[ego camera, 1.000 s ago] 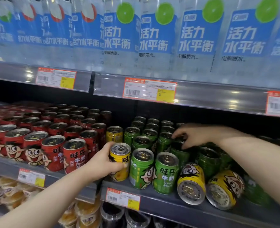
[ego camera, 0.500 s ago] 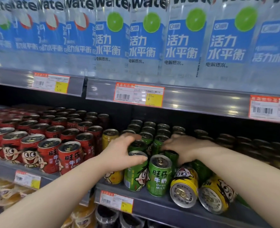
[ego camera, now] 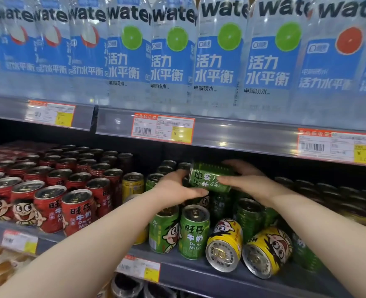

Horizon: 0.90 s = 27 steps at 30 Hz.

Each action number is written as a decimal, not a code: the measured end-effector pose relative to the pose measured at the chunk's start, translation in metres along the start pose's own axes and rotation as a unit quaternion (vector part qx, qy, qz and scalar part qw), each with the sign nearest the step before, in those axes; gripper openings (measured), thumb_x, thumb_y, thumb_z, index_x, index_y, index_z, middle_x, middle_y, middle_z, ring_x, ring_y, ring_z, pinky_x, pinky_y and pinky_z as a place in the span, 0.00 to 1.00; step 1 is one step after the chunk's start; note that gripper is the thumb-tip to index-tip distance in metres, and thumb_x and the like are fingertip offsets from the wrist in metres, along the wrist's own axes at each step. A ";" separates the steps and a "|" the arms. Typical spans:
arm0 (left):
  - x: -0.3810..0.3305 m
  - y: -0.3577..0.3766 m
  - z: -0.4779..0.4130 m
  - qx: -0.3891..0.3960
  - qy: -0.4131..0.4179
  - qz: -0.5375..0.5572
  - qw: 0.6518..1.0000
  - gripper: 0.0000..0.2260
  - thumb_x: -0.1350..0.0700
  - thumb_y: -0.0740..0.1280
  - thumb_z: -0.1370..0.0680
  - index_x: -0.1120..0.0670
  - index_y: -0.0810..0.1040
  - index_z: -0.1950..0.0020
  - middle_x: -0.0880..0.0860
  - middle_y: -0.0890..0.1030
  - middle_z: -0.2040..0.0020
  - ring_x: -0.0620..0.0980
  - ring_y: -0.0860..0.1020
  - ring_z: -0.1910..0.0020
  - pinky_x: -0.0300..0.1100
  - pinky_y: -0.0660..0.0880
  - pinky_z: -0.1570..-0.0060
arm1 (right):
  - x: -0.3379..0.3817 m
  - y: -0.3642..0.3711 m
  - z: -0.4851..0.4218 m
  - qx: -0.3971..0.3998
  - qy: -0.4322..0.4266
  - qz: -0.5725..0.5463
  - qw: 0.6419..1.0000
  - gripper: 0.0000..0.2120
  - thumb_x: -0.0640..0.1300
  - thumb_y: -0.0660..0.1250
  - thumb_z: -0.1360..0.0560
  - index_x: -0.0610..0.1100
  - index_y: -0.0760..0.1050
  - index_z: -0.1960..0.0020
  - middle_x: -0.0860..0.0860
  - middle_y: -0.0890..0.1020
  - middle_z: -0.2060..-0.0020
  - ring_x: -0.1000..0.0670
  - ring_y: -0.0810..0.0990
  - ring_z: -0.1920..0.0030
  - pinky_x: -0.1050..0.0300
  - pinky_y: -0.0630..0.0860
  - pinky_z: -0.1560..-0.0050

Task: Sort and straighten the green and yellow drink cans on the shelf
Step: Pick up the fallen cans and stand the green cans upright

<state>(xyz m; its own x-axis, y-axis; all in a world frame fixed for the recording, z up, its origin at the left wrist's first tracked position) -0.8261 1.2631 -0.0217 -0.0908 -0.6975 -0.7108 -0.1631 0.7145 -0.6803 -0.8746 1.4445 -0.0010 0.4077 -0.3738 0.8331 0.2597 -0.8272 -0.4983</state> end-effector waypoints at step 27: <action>0.032 -0.012 0.027 0.089 0.026 -0.142 0.986 0.32 0.40 0.66 0.27 0.48 0.62 0.27 0.50 0.66 0.27 0.49 0.66 0.30 0.39 0.64 0.34 | -0.002 0.019 -0.005 0.110 0.030 0.210 0.971 0.35 0.43 0.76 0.34 0.52 0.62 0.33 0.52 0.76 0.44 0.52 0.75 0.43 0.63 0.73 0.50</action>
<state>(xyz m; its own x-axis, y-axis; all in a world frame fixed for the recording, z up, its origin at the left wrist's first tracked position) -0.8001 1.2335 -0.0408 -0.1175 -0.8690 -0.4807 -0.0155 0.4856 -0.8740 -0.8747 1.4274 -0.0111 0.4690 -0.6880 0.5538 0.2651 -0.4885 -0.8313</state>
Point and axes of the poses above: each hand's wrist, its own z-axis away from the middle knuckle, its own y-axis out of the palm, x = y × z, the point moved 4 cm from there along -z, towards the middle knuckle
